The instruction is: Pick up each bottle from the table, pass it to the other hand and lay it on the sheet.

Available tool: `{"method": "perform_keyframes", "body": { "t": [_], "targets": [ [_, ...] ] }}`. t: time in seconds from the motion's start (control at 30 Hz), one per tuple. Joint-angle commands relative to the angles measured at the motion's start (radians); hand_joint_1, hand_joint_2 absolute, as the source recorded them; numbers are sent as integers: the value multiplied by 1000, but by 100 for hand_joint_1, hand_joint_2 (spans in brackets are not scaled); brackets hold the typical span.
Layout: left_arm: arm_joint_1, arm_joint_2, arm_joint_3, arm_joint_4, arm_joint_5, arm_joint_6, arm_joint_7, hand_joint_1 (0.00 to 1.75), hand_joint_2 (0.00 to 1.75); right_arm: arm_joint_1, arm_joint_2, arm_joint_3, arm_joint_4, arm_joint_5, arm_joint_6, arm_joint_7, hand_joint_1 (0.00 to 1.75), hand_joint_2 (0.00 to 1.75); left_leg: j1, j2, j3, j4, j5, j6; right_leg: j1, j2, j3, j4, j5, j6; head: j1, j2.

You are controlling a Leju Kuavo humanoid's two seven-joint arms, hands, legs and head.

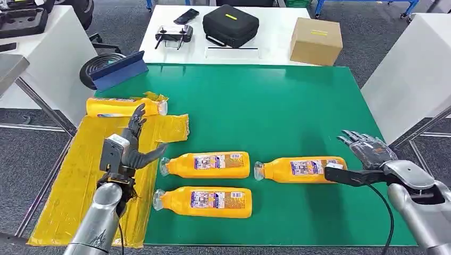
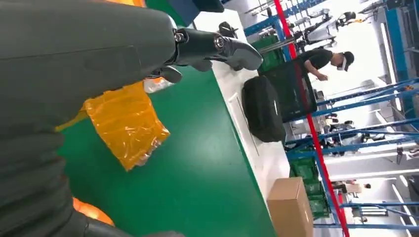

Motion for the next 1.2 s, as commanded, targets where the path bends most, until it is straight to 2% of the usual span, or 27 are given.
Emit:
{"method": "perform_keyframes", "body": {
  "t": [0.03, 0.27, 0.63, 0.83, 1.2],
  "targets": [
    [-66, 1, -26, 108, 4, 1, 7, 0, 175, -111, 151, 133, 301, 27, -65, -6, 0, 175, 2, 3, 5, -2, -1, -5, 2, 3, 5, -3, 0, -3, 0, 0],
    [-79, -6, -20, 109, 3, 4, 10, 0, 175, -135, 209, 164, 383, 35, -93, -8, 0, 175, 2, 2, 2, -1, -1, -3, 2, 2, 2, -1, 1, -2, 0, 0],
    [-67, 0, -16, 114, 3, 2, 9, 0, 175, -150, 213, 203, 438, 48, -95, -21, 0, 175, 2, 3, 5, -1, 0, -4, 2, 2, 4, -2, 1, -2, 0, 0],
    [-47, 5, -17, 110, 7, 12, 8, 0, 175, -191, 231, 274, 499, 73, -125, -28, 0, 175, 2, 4, 8, -1, 0, -4, 2, 2, 7, -2, 1, -2, 0, 0],
    [-41, 0, -6, 91, 8, 19, 10, 0, 175, -176, 246, 327, 490, 121, -170, -6, 0, 175, 4, 4, 16, -2, 0, -5, 3, 4, 14, -3, 2, -3, 0, 0]
  ]
}}
